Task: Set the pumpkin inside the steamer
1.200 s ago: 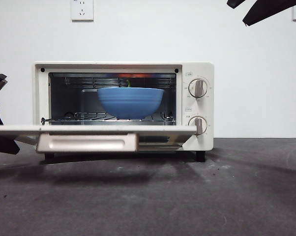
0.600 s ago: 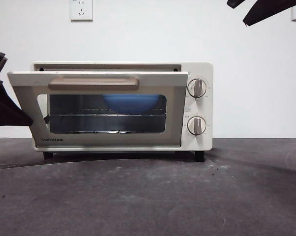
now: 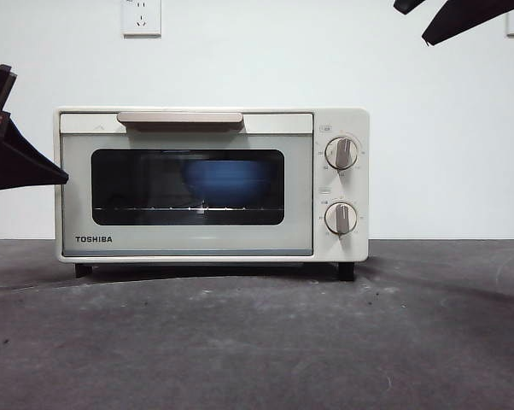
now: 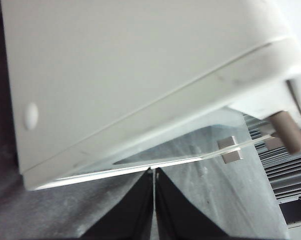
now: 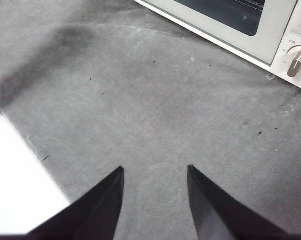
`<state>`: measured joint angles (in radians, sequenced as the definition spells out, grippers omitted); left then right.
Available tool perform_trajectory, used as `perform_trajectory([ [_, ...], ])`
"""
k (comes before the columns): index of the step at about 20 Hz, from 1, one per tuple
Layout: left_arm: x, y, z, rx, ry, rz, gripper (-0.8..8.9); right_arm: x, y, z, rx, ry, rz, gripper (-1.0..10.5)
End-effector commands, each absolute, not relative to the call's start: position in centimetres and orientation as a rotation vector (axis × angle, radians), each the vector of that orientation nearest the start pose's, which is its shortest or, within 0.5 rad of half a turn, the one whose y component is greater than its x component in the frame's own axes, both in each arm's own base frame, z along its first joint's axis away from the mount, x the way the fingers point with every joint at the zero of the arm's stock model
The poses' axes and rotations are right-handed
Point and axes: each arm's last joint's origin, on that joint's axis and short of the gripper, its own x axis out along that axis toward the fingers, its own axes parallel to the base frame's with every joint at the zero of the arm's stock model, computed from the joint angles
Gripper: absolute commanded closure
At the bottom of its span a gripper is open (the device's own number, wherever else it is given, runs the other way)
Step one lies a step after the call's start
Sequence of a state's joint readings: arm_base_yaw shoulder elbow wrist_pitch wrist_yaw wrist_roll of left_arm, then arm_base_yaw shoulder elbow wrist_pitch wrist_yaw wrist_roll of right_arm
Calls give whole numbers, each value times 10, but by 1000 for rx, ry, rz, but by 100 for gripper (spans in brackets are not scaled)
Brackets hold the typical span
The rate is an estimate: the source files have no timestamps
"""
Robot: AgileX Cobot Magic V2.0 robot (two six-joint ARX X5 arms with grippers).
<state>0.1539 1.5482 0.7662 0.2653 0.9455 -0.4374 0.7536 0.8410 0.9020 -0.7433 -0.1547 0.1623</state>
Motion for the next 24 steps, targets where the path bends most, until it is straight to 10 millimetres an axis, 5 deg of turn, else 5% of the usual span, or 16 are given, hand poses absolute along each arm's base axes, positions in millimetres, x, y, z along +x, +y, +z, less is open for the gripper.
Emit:
perform_trajectory([
  [1,302,20,216,-641,556,-710,799,114,115,318,-54,728,817,743],
  [10,260,1,276,-468,412,-733,798,116,117,322,-40,684,825,743],
  [24,152,-31,346,-125,378,-674,799,119,119,328,-19,598,815,743],
])
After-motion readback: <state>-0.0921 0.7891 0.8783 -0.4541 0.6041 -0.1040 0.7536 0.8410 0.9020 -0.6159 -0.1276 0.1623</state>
